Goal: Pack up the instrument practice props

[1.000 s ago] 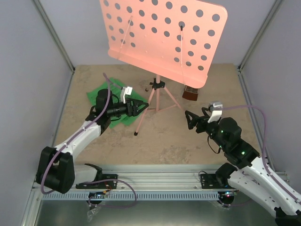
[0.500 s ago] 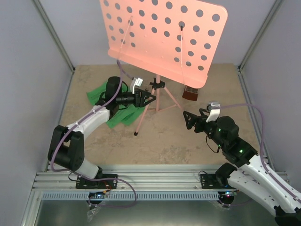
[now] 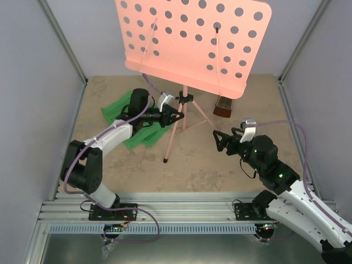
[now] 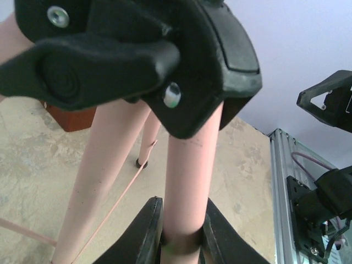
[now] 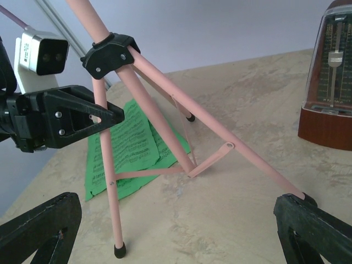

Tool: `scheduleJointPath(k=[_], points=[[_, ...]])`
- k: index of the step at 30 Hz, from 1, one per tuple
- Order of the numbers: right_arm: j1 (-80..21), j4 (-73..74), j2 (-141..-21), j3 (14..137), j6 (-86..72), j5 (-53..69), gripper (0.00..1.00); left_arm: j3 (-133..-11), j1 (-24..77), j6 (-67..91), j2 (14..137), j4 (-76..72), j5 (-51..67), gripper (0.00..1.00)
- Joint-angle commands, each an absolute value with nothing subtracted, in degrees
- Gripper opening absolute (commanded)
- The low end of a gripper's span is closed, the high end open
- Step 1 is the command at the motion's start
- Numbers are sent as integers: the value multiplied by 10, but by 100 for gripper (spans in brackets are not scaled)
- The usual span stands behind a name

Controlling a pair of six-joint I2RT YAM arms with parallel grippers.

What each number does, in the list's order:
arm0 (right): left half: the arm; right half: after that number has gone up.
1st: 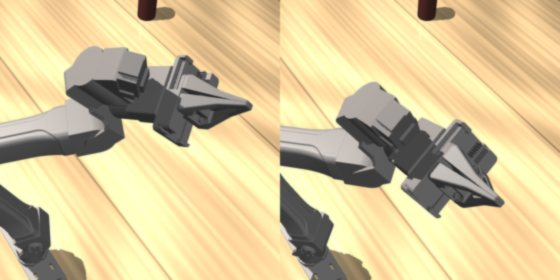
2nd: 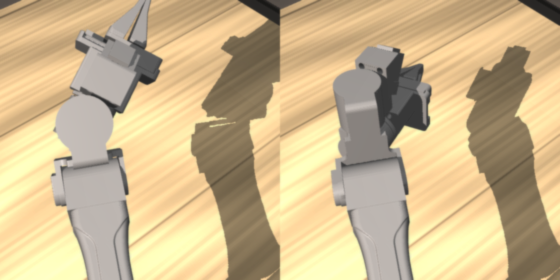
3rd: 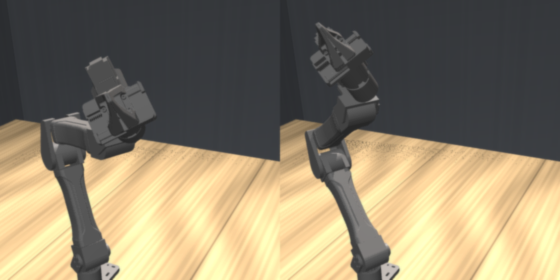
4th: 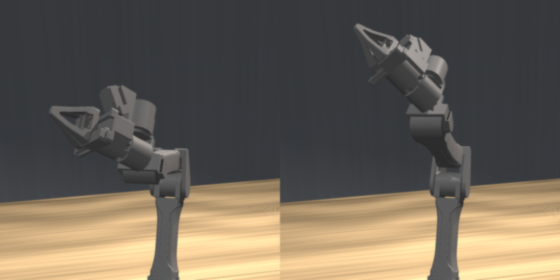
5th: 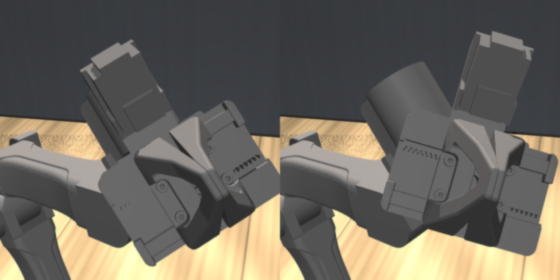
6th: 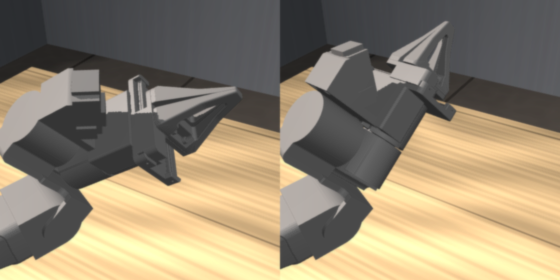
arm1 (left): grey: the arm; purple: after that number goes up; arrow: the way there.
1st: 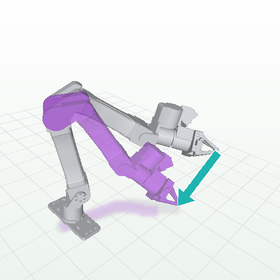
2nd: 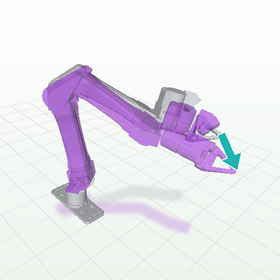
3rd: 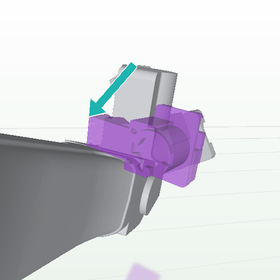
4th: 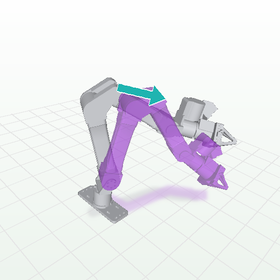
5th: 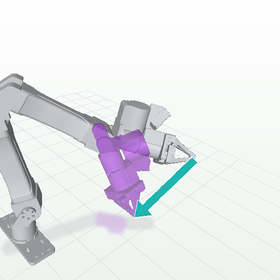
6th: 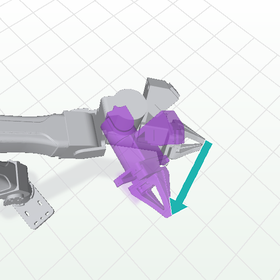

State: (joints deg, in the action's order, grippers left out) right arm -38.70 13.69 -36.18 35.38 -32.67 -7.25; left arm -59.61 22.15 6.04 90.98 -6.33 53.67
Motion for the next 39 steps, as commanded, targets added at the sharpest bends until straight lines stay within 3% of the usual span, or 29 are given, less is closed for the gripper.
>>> scheduleJointPath(k=[1,8,13,22,29,31,33,36,39], points=[[-384,128,-351,345,-336,-65,98,-584,232,57,890,12,481,4],[-384,139,-328,338,-340,-77,98,-506,283,163,792,-115,338,0],[-385,169,-322,355,-339,-97,98,-475,357,270,762,-159,156,0],[-385,196,-296,362,-347,-127,98,-509,514,378,824,-200,-98,0],[-385,212,-289,365,-346,-135,98,-528,533,437,882,-199,-118,0],[-385,212,-287,365,-344,-135,98,-521,533,438,878,-200,-115,11],[-385,211,-286,365,-343,-136,98,-506,533,434,860,-209,-113,34],[-385,209,-286,365,-342,-137,98,-492,533,420,829,-206,-106,60],[-384,210,-286,369,-342,-134,98,-472,533,416,786,-183,-116,81]])
